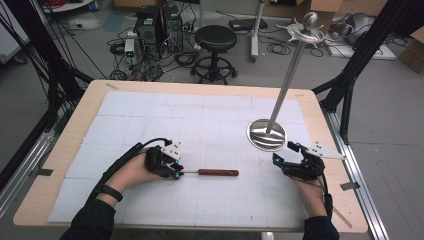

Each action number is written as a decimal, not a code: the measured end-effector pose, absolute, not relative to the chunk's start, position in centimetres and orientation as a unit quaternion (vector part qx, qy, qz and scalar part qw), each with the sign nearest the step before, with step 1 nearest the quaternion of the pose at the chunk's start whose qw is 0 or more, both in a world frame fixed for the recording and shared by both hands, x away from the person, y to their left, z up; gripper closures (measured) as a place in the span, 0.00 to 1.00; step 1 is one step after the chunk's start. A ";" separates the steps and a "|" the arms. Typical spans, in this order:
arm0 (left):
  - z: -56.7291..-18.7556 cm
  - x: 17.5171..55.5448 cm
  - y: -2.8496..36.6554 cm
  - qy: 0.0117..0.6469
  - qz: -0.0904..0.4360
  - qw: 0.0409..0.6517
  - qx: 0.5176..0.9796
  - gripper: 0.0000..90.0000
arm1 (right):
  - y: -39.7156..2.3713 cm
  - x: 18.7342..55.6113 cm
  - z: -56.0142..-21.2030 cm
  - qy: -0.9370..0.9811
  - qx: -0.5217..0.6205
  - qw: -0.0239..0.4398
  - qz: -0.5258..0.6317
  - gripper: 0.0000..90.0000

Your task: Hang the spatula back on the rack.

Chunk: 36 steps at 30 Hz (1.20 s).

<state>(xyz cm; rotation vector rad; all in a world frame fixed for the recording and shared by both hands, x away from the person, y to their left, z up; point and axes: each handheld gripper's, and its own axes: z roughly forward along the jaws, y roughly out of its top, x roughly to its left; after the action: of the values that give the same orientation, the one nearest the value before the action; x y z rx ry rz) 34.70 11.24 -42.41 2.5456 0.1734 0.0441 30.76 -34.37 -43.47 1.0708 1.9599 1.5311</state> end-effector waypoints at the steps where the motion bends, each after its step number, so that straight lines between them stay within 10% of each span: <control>1: -42.3 34.8 11.0 0.064 0.015 0.283 0.957 0.85 | -34.4 30.8 -43.5 0.707 0.385 0.216 0.552 0.18; 20: -42.1 34.9 10.7 0.066 0.013 0.270 0.961 0.94 | -34.3 30.7 -43.4 0.707 0.383 0.211 0.555 0.18; 36: -40.3 34.6 11.3 0.117 0.099 0.426 0.891 0.94 | -34.6 30.6 -43.2 0.700 0.385 0.215 0.562 0.18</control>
<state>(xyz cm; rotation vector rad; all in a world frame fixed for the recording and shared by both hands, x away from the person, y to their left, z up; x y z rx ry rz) 34.59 11.28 -40.34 2.2283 0.2936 0.2485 30.59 -34.57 -43.24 1.0692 1.9416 1.5577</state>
